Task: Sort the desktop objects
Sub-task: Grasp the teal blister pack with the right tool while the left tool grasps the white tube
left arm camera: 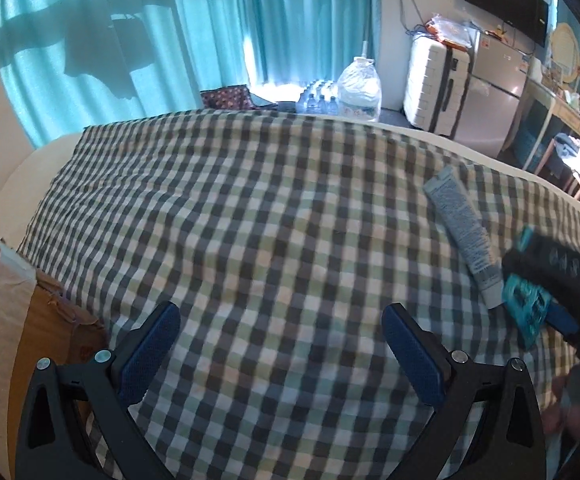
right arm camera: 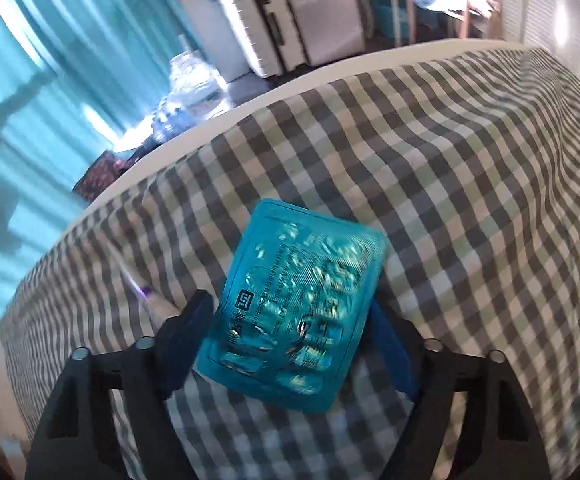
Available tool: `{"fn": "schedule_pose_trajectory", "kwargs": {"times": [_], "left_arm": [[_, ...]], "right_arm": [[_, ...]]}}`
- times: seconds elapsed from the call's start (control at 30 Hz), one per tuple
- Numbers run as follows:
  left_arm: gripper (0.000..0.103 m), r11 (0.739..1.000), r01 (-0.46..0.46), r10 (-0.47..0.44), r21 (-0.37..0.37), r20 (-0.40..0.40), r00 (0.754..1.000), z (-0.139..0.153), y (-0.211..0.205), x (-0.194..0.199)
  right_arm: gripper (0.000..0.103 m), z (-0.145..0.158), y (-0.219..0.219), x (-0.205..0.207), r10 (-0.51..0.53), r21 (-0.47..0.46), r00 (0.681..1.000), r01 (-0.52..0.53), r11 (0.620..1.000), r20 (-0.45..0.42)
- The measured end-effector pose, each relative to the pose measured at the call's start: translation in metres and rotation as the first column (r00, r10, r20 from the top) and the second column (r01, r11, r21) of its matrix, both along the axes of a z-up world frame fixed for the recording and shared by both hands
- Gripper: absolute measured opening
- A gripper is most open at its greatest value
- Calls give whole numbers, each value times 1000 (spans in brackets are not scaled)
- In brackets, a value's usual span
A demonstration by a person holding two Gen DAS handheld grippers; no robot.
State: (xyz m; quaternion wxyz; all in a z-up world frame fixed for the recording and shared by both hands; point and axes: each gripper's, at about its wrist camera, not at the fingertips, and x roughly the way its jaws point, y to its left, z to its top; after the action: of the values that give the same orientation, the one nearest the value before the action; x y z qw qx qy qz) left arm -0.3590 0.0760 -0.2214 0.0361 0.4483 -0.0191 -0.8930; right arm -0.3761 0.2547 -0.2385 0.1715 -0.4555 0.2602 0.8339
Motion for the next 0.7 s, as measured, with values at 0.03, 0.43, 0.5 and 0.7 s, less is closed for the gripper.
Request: {"fn": "schedule_pose_trajectory", "kwargs": {"times": [0.03, 0.43, 0.5, 0.7], "left_arm": [[103, 1000, 13, -13, 7, -3, 1000, 2, 6, -1], [103, 985, 95, -101, 147, 39, 994, -7, 87, -46], [103, 982, 99, -106, 164, 36, 994, -10, 92, -56], [56, 975, 84, -106, 207, 100, 989, -19, 89, -70]], "right_arm": [[72, 1, 3, 9, 21, 0, 1000, -21, 1000, -8], [71, 24, 37, 145, 94, 180, 994, -83, 980, -51], [71, 18, 40, 155, 101, 175, 994, -92, 980, -41], [71, 14, 37, 153, 145, 200, 989, -137, 970, -26]]}}
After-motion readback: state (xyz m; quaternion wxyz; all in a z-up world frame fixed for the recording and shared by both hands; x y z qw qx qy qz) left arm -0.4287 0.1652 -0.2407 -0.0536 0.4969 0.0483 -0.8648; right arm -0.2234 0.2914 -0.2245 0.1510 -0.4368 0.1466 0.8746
